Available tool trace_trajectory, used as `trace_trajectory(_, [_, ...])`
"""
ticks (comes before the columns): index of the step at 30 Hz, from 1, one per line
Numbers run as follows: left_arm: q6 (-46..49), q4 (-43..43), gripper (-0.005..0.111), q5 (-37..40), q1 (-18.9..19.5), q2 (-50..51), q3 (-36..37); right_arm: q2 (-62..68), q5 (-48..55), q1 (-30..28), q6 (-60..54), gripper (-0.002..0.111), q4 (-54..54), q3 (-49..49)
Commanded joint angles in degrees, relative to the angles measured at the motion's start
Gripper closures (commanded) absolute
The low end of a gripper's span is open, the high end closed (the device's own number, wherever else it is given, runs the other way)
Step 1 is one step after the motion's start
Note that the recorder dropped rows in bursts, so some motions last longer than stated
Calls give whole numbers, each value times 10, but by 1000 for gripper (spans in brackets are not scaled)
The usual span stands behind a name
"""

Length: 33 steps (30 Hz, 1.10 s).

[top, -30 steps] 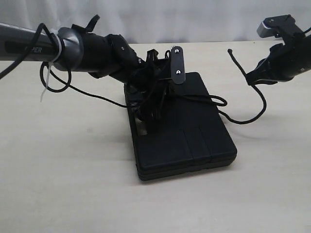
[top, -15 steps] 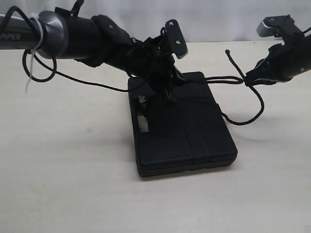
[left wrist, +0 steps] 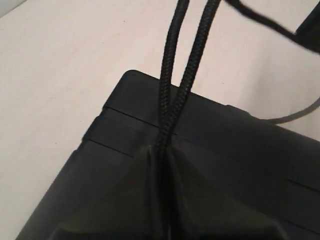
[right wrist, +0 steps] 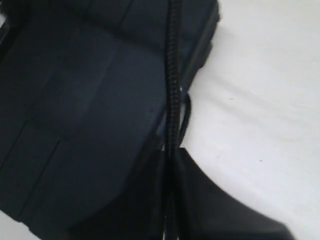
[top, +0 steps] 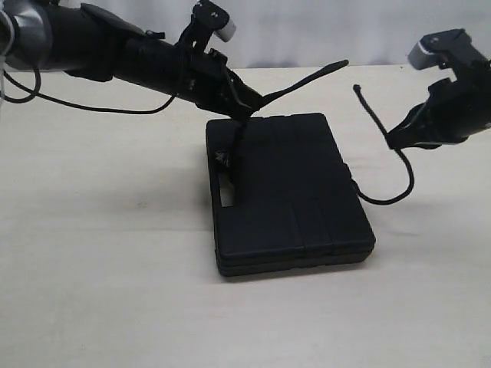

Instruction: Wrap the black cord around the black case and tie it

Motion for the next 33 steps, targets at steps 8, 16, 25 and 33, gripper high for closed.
trace_trajectory(8, [4,-19,107,72,6,-7,3,-5,4,109,-23,104,-39,19])
trace_trajectory(16, [5,-17,107,67,5,-7,3,-5,-30,111,-21,104,-24,19])
trace_trajectory(25, [5,-12,107,50,5,-7,3,-16,-58,111,7,104,-24,19])
trace_trajectory(33, [5,-12,107,50,5,-7,3,-16,-38,111,16,85,-35,19])
